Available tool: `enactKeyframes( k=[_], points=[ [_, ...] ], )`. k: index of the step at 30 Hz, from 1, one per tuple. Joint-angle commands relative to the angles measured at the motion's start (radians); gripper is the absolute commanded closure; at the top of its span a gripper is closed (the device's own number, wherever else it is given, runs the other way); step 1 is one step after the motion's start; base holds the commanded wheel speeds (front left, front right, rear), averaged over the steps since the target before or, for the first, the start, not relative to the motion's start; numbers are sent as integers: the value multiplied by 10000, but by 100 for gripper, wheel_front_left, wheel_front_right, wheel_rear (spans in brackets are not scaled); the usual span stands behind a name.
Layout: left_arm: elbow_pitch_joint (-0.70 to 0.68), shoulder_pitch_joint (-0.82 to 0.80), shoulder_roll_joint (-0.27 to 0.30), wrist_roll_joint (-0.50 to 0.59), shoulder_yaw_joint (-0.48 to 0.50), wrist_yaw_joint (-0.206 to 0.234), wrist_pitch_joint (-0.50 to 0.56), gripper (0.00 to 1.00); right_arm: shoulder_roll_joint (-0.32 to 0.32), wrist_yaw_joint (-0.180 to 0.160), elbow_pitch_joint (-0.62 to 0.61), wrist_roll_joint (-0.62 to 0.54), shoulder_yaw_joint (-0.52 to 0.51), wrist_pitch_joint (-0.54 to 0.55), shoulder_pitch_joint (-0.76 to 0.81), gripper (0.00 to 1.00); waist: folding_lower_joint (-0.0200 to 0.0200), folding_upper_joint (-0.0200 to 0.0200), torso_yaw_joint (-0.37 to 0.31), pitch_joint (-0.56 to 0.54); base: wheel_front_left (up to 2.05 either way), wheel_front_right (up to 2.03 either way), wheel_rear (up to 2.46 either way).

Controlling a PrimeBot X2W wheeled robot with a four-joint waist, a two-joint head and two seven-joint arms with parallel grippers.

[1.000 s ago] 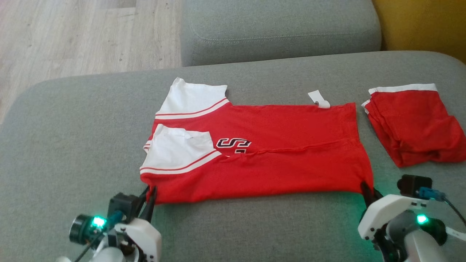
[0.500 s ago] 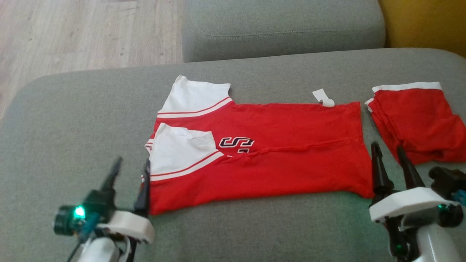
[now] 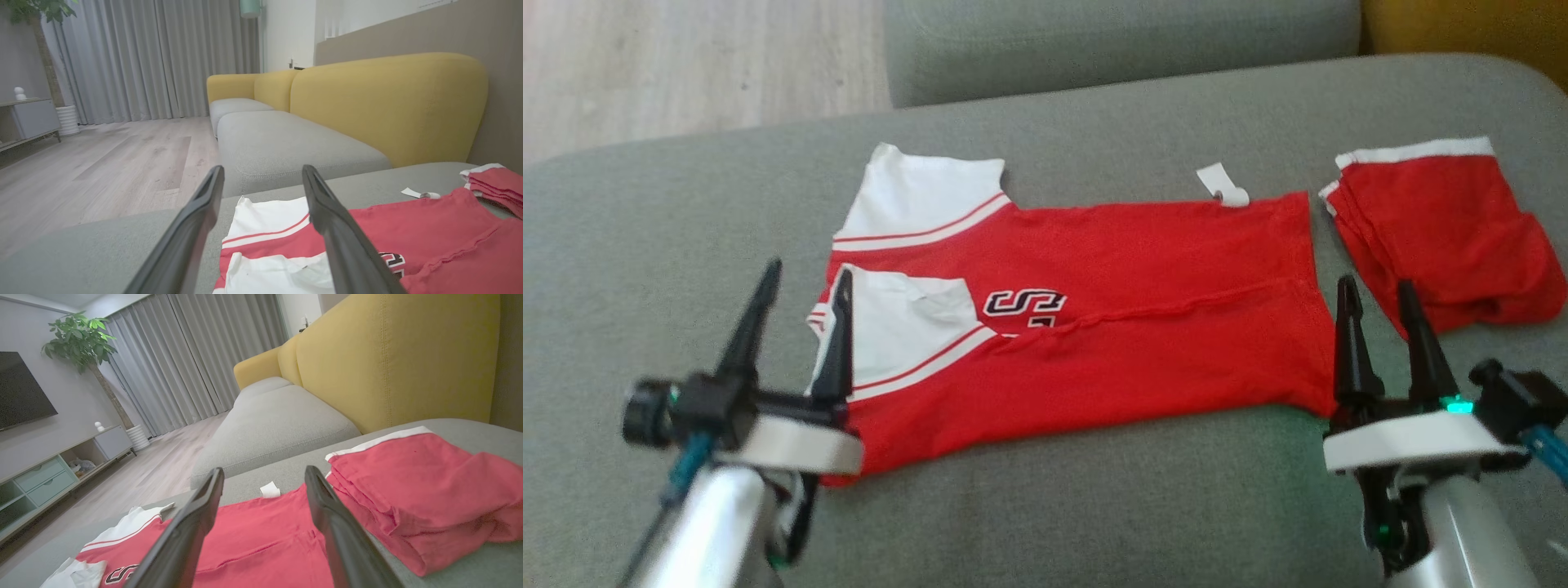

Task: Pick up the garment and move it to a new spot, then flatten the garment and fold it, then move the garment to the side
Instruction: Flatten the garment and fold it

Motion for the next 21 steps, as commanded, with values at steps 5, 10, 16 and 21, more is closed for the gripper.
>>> enactKeyframes(
  k=[5, 10, 16, 21],
  points=[
    [845, -2645, 1150, 302, -3, -1021, 1394, 0, -55, -7, -490, 61, 403, -201, -808, 0, -1, -1, -478, 829, 0, 0, 0],
    [2431, -4737, 1943, 176, -688, -1645, 3116, 0, -55, -7, -638, 173, 580, -248, -1158, 0, -1, -1, -831, 1599, 0, 0, 0],
    [3880, -6213, 2459, -770, -1430, -1722, 4552, 0, -54, -7, -761, 237, 896, -282, -1504, 0, -1, -1, -1275, 2338, 0, 0, 0],
    [4532, -7225, 2945, -1705, -2262, -1726, 5245, 0, -54, -7, -972, 411, 1208, -303, -1773, 0, -1, -1, -1630, 2845, 0, 0, 0]
  ],
)
